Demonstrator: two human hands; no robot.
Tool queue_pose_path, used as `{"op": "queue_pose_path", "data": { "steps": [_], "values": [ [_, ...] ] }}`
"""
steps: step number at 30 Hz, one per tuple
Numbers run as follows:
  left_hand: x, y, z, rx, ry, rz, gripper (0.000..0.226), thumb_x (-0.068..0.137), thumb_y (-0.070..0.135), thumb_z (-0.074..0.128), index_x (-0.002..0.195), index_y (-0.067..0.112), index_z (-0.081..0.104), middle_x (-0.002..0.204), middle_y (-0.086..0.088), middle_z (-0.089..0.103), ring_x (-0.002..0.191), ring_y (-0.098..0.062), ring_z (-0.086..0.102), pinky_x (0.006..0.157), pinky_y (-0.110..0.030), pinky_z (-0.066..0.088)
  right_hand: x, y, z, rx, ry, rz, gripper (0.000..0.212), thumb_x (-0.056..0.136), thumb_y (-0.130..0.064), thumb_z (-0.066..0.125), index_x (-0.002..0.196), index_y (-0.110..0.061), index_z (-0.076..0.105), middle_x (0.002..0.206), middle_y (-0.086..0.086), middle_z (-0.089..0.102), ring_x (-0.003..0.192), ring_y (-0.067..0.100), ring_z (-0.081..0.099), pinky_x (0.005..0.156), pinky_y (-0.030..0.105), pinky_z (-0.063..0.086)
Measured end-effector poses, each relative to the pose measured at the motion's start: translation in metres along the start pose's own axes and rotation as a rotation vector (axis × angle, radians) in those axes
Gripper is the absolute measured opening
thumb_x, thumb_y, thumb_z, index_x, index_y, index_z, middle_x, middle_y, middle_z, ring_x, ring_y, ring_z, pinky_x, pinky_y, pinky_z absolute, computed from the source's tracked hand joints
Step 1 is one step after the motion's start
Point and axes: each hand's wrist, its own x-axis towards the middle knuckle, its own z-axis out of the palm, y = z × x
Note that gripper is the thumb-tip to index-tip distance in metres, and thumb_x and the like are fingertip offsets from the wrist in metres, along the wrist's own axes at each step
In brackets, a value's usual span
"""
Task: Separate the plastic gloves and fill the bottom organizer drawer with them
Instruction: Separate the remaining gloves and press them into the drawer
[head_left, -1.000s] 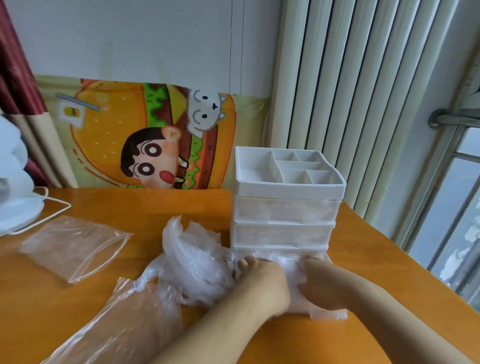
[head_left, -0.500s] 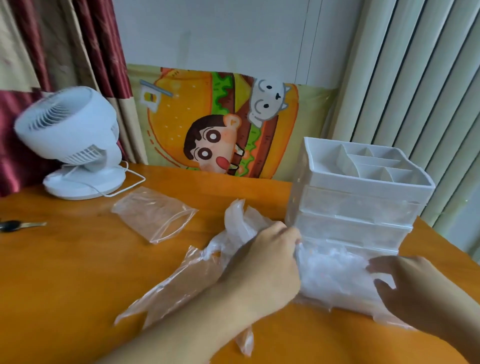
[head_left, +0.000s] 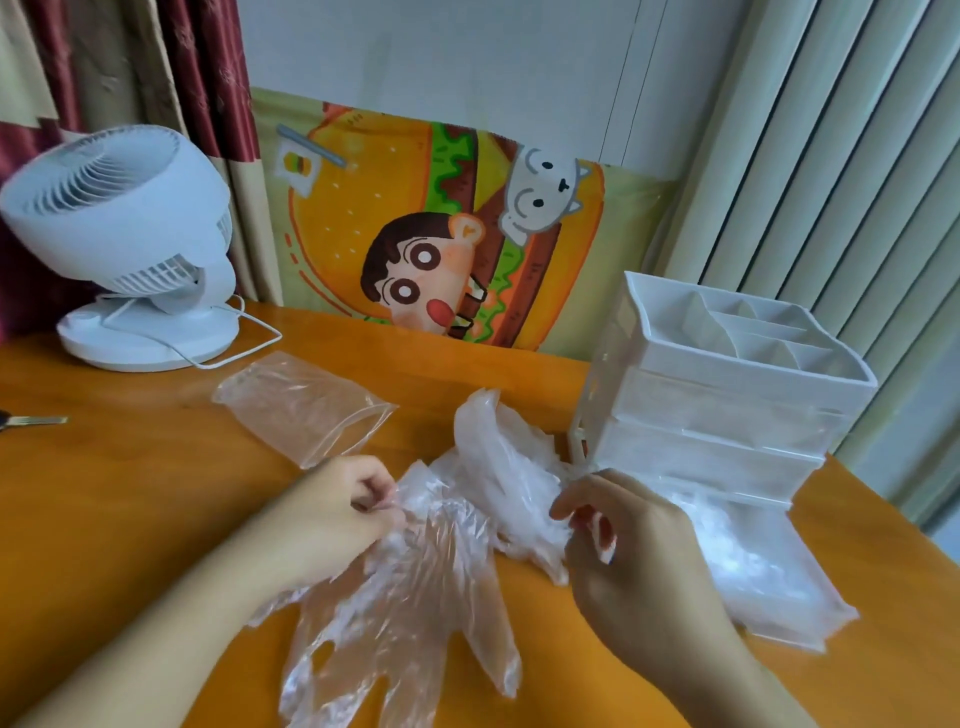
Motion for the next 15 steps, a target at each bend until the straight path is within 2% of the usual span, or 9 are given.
{"op": "queue_pose_path", "data": {
  "steps": [2,4,5,6,7,9,10,13,15],
  "values": [
    [-0.006,0.009,-0.009,-0.093,-0.061,0.085,0.007,0.096,0.027,0.072,0.096,0.022,0.067,0.089,0.003,0.08,0.081,-0.025,0.074,0.083,-0.042,0.056,0.008,-0.014,0.006,0.092,-0.153,0.005,0.032,0.09,-0.021,0.072,0.115,-0.038,0.061,0.113,-0.025,0.061,0.109,-0.007,0.055,0.082,0.012,0.043],
    [-0.015,0.018,-0.013,-0.159,-0.095,0.162,0.005,0.095,0.021,0.073,0.098,0.019,0.069,0.093,0.003,0.08,0.09,-0.015,0.075,0.093,-0.038,0.057,0.019,-0.029,0.009,0.168,-0.385,0.031,0.058,0.088,-0.049,0.077,0.138,-0.043,0.049,0.134,-0.029,0.055,0.126,-0.008,0.049,0.098,0.018,0.044],
    [-0.018,0.022,-0.014,-0.185,-0.112,0.195,0.005,0.094,0.02,0.074,0.097,0.02,0.07,0.095,0.002,0.08,0.094,-0.014,0.075,0.093,-0.034,0.056,0.024,-0.035,0.011,0.181,-0.465,0.035,0.066,0.084,-0.057,0.079,0.141,-0.044,0.046,0.135,-0.027,0.057,0.126,-0.007,0.051,0.101,0.021,0.046],
    [-0.021,0.027,-0.015,-0.213,-0.138,0.229,0.005,0.093,0.019,0.076,0.096,0.021,0.072,0.096,0.001,0.08,0.096,-0.014,0.075,0.091,-0.031,0.055,0.029,-0.039,0.013,0.167,-0.505,0.03,0.063,0.082,-0.058,0.081,0.136,-0.044,0.051,0.128,-0.022,0.064,0.119,-0.004,0.057,0.097,0.025,0.05],
    [-0.024,0.029,-0.014,-0.239,-0.163,0.253,0.007,0.091,0.018,0.077,0.095,0.022,0.074,0.097,-0.001,0.079,0.097,-0.015,0.075,0.089,-0.029,0.055,0.034,-0.045,0.013,0.141,-0.517,0.019,0.051,0.083,-0.054,0.083,0.126,-0.041,0.059,0.114,-0.017,0.071,0.107,0.0,0.064,0.089,0.028,0.055],
    [-0.025,0.029,-0.014,-0.283,-0.197,0.275,0.009,0.089,0.016,0.078,0.095,0.022,0.076,0.098,-0.004,0.079,0.096,-0.018,0.075,0.087,-0.027,0.055,0.038,-0.051,0.01,0.098,-0.505,0.01,0.023,0.087,-0.044,0.082,0.099,-0.028,0.071,0.088,-0.007,0.073,0.083,0.009,0.067,0.077,0.036,0.058],
    [-0.024,0.027,-0.015,-0.301,-0.199,0.269,0.009,0.088,0.017,0.079,0.095,0.021,0.076,0.097,-0.006,0.08,0.093,-0.02,0.076,0.085,-0.028,0.055,0.039,-0.051,0.008,0.12,-0.489,0.016,0.018,0.089,-0.038,0.081,0.09,-0.023,0.072,0.08,-0.004,0.072,0.076,0.011,0.065,0.073,0.039,0.058],
    [-0.022,0.027,-0.016,-0.311,-0.195,0.231,0.015,0.082,0.028,0.08,0.097,0.027,0.077,0.096,-0.007,0.08,0.089,-0.024,0.076,0.081,-0.032,0.058,0.035,-0.037,-0.01,0.31,-0.492,0.1,0.014,0.093,-0.019,0.074,0.081,-0.012,0.071,0.068,0.002,0.072,0.059,0.011,0.063,0.062,0.033,0.053],
    [-0.019,0.025,-0.015,-0.308,-0.132,0.215,0.023,0.078,0.032,0.079,0.1,0.028,0.076,0.098,-0.002,0.08,0.093,-0.018,0.076,0.086,-0.032,0.056,0.032,-0.02,-0.029,0.449,-0.433,0.192,0.022,0.096,-0.016,0.073,0.075,-0.011,0.069,0.066,0.012,0.072,0.053,0.02,0.063,0.057,0.034,0.052]
  ]
}}
